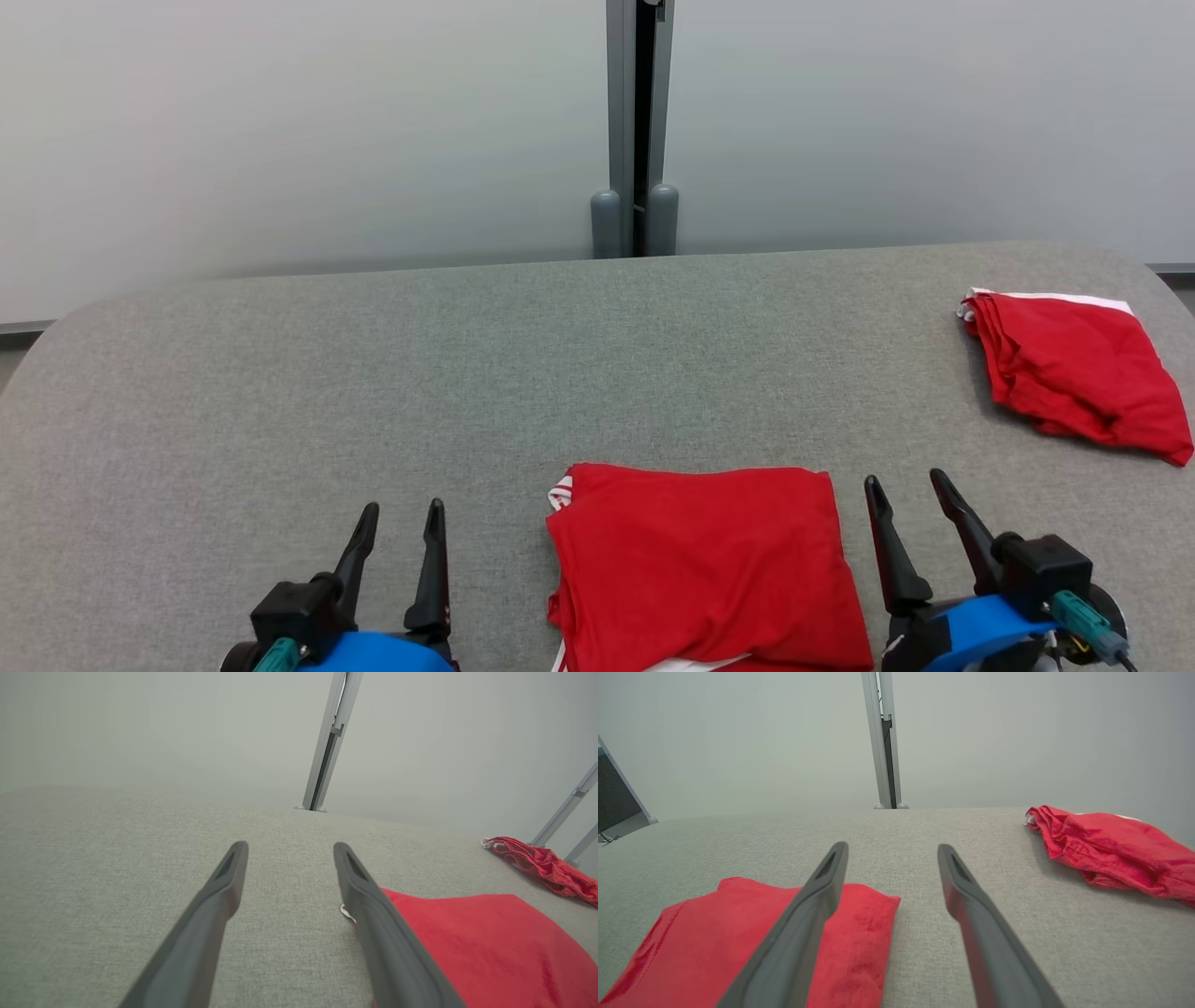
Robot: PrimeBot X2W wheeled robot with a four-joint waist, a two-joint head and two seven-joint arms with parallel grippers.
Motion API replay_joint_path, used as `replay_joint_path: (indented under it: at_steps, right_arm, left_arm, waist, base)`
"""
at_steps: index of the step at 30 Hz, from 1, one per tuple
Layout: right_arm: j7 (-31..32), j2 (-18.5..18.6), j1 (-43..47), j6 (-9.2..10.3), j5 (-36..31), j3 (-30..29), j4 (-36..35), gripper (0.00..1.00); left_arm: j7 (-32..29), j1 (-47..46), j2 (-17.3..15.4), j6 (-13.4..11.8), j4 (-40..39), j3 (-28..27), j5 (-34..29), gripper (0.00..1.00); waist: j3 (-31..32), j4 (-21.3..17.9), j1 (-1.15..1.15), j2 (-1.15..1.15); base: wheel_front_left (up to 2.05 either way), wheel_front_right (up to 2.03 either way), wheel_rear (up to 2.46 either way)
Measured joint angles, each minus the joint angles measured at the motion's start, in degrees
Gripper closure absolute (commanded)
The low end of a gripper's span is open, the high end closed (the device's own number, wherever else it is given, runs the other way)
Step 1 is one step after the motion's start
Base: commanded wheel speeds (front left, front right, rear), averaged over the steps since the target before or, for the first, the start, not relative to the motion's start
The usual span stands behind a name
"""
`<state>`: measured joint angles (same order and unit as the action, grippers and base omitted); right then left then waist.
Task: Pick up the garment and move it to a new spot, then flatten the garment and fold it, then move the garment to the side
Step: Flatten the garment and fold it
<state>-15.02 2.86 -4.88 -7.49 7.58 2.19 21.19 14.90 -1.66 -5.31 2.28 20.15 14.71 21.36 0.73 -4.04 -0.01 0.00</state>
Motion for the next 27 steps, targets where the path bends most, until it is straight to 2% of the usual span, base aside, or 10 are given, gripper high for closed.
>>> replay_joint_path:
  at_steps: [12, 27]
  right_arm:
    - [0.0, 0.0, 1.9, 0.00, 0.5, -1.1, -1.5, 0.00]
    - [0.0, 0.0, 2.4, 0.00, 0.4, -0.7, 0.2, 0.00]
  left_arm:
    - [0.1, 2.7, -0.8, -1.1, -0.3, -2.9, 0.2, 0.00]
    - [0.1, 3.2, -0.6, -0.8, -0.8, -3.7, -0.8, 0.00]
  waist:
    - [0.5, 0.2, 0.00, 0.00]
    - [0.8, 0.2, 0.00, 0.00]
  base:
    - [0.00, 0.00, 0.00]
    - [0.00, 0.00, 0.00]
